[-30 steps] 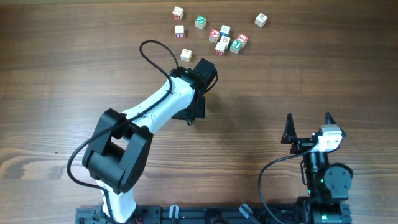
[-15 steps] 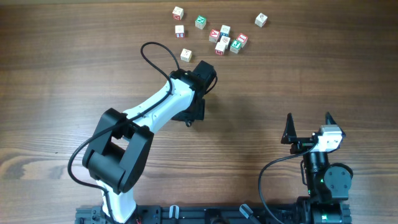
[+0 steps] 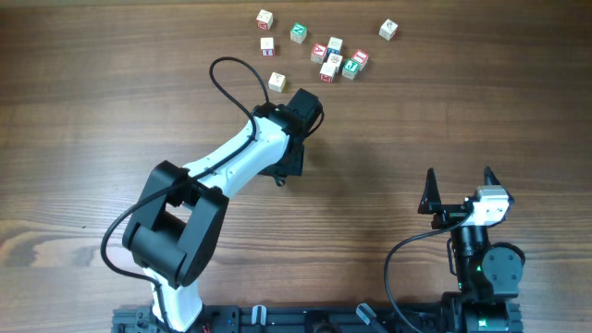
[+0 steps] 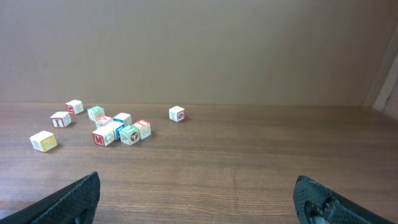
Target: Form a horizontal line
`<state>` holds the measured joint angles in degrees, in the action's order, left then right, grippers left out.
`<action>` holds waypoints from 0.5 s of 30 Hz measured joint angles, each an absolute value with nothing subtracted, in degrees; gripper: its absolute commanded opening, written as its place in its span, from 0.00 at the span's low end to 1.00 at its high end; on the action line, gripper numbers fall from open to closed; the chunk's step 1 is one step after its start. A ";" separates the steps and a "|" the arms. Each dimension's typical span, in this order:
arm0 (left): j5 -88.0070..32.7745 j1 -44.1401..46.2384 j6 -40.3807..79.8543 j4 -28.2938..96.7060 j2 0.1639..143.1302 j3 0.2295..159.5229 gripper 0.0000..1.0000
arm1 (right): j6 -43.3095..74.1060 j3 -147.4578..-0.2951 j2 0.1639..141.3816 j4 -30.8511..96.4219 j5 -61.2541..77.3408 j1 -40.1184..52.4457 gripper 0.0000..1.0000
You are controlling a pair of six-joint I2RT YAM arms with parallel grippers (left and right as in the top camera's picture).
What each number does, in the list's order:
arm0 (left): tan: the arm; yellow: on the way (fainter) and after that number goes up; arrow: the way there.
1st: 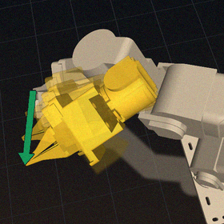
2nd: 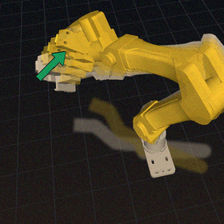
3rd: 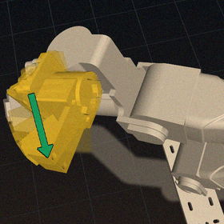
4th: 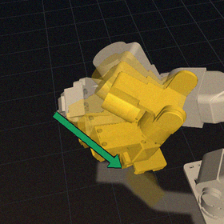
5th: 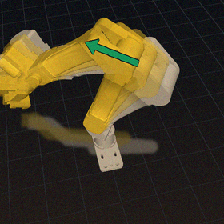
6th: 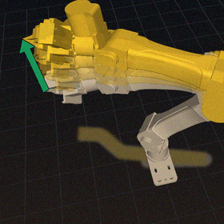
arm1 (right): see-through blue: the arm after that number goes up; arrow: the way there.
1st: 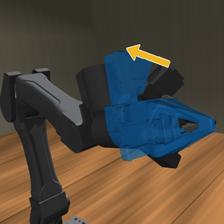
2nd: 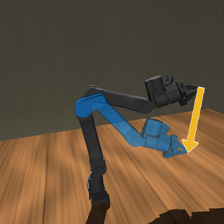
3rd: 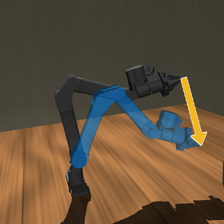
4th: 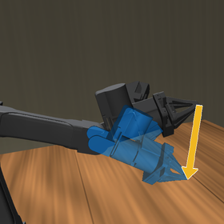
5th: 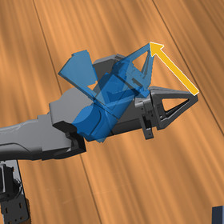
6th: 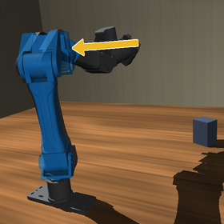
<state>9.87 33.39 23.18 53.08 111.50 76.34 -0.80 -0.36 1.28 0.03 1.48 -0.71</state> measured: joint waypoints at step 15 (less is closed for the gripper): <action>8.62 33.36 23.18 50.28 111.50 73.91 0.04 | -0.80 -0.36 1.28 0.03 1.48 -0.71 1.00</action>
<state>8.62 33.36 23.18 50.28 111.50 73.91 -0.80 -0.36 1.28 0.03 1.48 -0.71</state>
